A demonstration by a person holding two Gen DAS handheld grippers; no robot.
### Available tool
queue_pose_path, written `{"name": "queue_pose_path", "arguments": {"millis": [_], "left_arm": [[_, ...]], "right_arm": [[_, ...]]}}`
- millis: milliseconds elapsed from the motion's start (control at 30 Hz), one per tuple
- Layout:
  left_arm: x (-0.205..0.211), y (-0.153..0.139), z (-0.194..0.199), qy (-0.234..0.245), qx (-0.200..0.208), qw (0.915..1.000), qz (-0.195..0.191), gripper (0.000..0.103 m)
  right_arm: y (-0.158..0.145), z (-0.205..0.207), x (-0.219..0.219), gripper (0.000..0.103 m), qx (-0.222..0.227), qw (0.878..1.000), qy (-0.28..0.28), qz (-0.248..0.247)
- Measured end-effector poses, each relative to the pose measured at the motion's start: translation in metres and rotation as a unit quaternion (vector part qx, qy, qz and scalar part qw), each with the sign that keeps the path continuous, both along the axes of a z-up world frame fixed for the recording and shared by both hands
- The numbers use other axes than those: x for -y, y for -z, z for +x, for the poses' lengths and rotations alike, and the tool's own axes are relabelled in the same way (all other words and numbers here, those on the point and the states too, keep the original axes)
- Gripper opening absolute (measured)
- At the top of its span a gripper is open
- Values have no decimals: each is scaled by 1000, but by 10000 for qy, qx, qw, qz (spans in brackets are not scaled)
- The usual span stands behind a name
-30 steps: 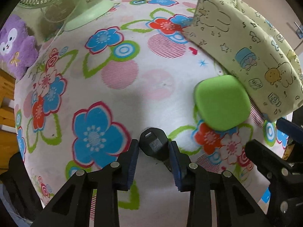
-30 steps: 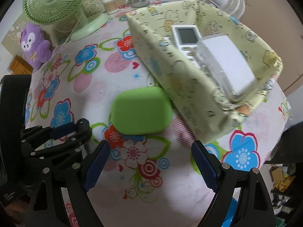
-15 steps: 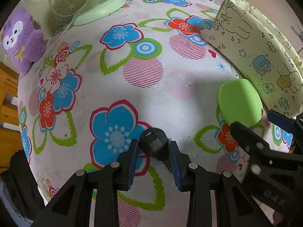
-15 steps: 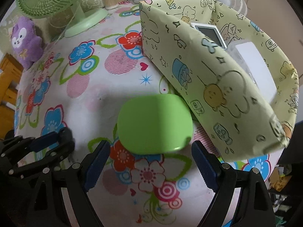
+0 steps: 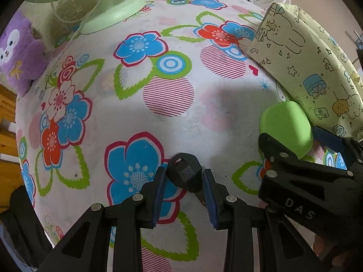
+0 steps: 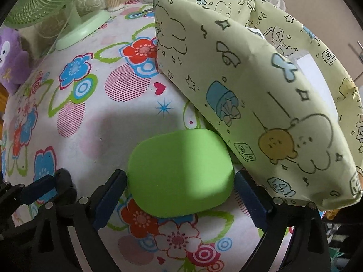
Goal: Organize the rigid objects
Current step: 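Close the right gripper on the green rounded lid, then lift the black object and green lid and carry both over the fabric box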
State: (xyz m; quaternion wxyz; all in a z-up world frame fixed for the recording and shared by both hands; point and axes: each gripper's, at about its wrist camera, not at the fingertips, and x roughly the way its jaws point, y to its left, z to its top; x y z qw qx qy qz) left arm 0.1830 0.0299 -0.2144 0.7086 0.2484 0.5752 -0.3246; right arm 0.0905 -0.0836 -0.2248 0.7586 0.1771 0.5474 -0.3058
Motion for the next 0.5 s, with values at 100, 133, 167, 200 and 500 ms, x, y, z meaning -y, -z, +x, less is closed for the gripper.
{"name": "queue_pose_path", "arguments": {"millis": [100,133,167,200,500], "left_arm": [[4,-1,3,13,-5,10000,11,33],[5,-1,4,6,-13,10000,11,33],[6,-1,7,-1,-28,10000,12,33],[8,-1,6,-16,-37,10000,9,33],[8,0,-4,64,59,9999,57,33]], "right_arm": [[5,4,0,103,-62,10000,-11,43],[8,7,1,103,-38,10000,-28,79],[8,8,1,103,-18,10000,-29,56],[8,9,0,103,2,10000,-40,34],[7,16,-3,97,18,9993,-372,51]]}}
